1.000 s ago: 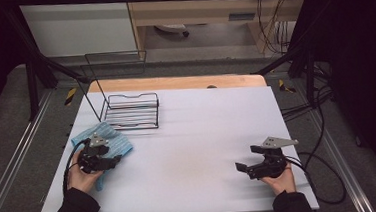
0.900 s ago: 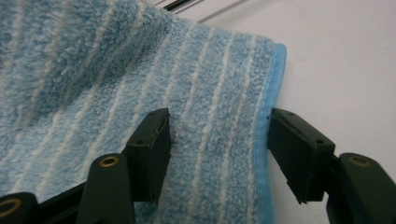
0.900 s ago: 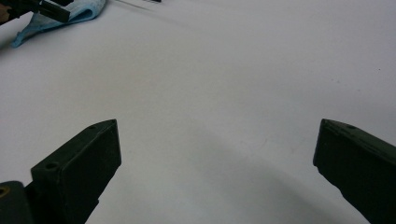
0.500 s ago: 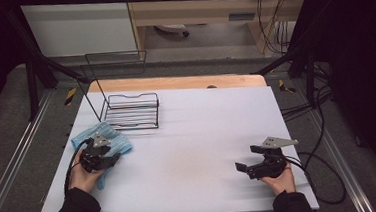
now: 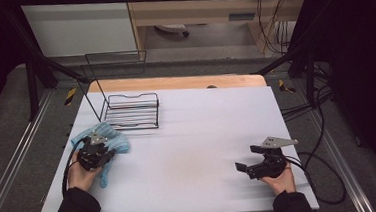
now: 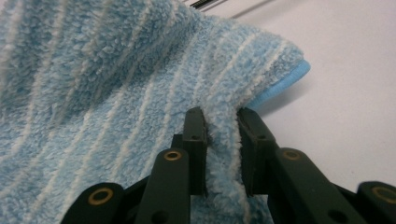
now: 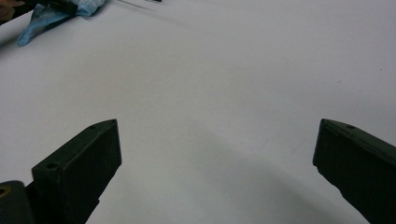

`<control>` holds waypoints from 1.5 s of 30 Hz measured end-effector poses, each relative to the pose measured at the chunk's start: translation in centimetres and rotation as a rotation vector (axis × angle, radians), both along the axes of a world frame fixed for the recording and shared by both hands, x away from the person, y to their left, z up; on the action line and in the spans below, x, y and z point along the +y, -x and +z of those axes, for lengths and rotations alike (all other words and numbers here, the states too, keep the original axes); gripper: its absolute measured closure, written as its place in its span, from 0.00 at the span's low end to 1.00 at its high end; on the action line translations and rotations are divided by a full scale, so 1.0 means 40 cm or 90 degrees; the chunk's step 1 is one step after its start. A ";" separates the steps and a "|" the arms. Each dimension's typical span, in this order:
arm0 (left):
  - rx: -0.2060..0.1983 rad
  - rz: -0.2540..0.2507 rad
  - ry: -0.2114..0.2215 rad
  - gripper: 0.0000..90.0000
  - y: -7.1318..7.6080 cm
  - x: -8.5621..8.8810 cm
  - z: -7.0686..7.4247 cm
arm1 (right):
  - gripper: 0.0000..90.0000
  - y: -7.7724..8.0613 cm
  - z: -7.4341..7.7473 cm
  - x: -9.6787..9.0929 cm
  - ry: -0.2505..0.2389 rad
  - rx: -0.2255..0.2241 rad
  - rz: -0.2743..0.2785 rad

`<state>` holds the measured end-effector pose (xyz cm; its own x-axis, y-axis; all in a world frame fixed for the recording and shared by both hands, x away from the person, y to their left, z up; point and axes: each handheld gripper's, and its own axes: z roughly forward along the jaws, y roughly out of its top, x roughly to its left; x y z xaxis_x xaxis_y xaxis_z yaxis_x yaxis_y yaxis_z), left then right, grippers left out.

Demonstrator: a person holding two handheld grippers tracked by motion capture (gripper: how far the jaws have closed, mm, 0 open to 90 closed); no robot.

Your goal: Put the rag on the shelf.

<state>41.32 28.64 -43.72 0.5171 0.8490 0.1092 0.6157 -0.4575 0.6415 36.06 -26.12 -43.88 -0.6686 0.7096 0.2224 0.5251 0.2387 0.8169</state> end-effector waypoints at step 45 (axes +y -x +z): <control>0.059 -0.132 0.146 0.84 0.118 -0.184 0.051 | 0.02 0.001 -0.001 0.001 0.002 0.003 0.004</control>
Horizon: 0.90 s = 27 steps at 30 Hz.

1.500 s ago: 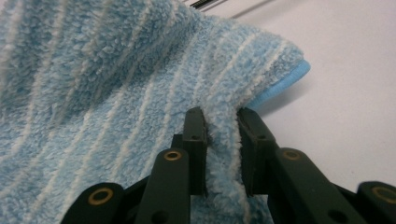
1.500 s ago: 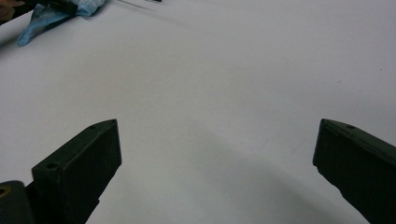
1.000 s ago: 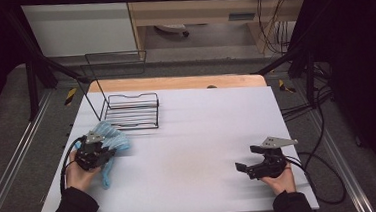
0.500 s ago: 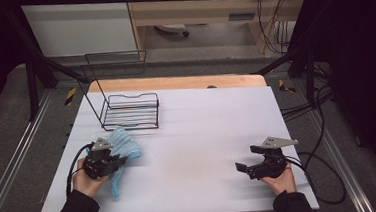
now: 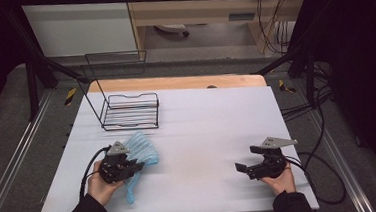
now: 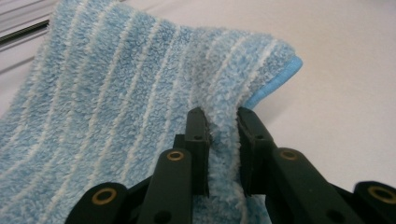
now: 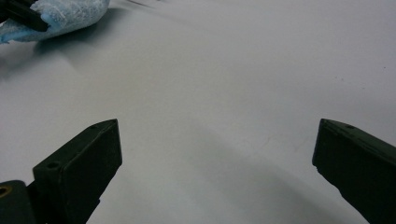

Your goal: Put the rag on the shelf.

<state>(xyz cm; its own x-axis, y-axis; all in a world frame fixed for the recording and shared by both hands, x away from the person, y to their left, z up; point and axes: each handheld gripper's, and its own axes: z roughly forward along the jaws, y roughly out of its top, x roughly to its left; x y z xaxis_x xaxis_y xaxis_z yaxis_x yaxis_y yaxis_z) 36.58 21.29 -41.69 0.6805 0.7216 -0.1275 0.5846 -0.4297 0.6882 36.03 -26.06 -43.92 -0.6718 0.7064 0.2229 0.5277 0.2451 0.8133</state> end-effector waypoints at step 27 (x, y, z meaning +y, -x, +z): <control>0.006 -0.127 -0.004 0.77 0.053 -0.149 -0.027 | 0.02 0.000 -0.002 0.002 0.004 0.004 0.001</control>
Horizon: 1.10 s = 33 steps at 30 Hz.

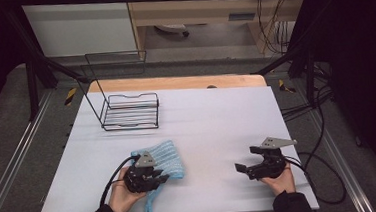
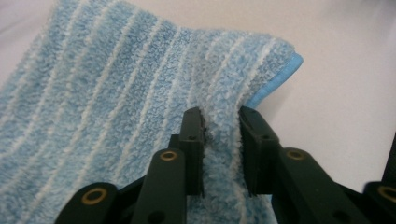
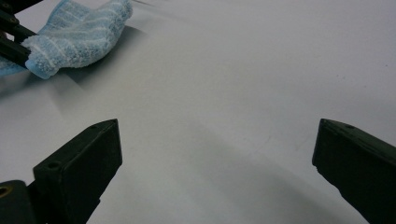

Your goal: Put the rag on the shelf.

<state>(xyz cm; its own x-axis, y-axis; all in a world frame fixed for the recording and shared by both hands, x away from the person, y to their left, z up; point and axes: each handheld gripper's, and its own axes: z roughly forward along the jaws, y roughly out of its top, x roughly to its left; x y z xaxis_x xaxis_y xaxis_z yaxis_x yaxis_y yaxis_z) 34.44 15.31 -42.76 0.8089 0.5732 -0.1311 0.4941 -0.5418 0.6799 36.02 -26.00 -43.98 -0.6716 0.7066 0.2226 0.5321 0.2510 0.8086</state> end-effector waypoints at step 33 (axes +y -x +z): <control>0.014 0.200 0.033 0.54 -0.057 0.249 -0.004 | 0.36 -0.160 0.051 0.411 0.014 0.024 0.069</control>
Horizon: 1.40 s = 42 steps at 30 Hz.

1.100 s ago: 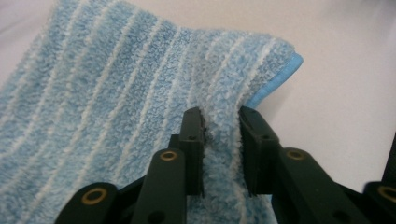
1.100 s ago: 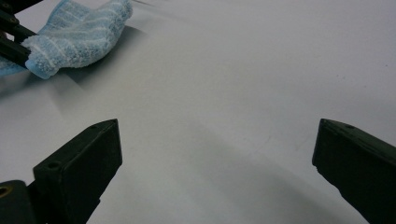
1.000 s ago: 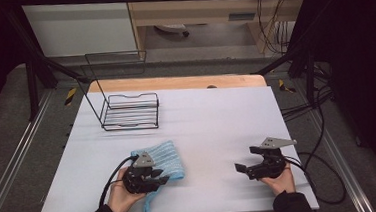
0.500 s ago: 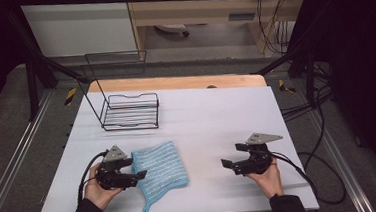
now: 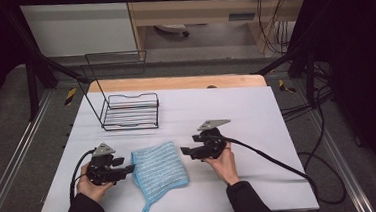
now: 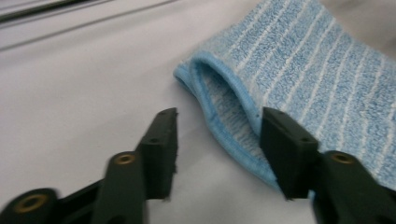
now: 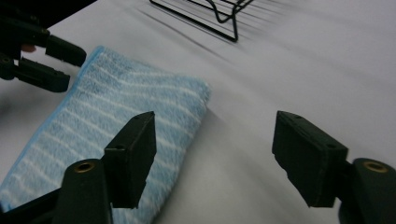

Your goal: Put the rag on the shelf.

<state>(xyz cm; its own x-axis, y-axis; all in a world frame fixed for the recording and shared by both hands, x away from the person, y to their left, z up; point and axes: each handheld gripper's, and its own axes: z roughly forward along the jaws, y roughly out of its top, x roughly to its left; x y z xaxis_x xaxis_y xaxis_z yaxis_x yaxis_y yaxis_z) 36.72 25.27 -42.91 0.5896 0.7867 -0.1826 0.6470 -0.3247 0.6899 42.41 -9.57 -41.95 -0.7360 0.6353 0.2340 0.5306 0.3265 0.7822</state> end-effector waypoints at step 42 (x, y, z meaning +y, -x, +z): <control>0.004 -0.001 0.023 0.93 -0.052 -0.106 -0.043 | 0.87 0.009 -0.066 0.040 0.048 0.053 -0.124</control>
<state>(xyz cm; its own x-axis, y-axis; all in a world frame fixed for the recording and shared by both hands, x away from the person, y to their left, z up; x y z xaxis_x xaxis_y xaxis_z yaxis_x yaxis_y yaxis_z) 38.82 21.02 -44.65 0.5891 0.7789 -0.2152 0.6514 -0.3002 0.6968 42.07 -7.97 -44.59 -0.5782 0.7815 0.2344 0.6506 0.2682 0.7105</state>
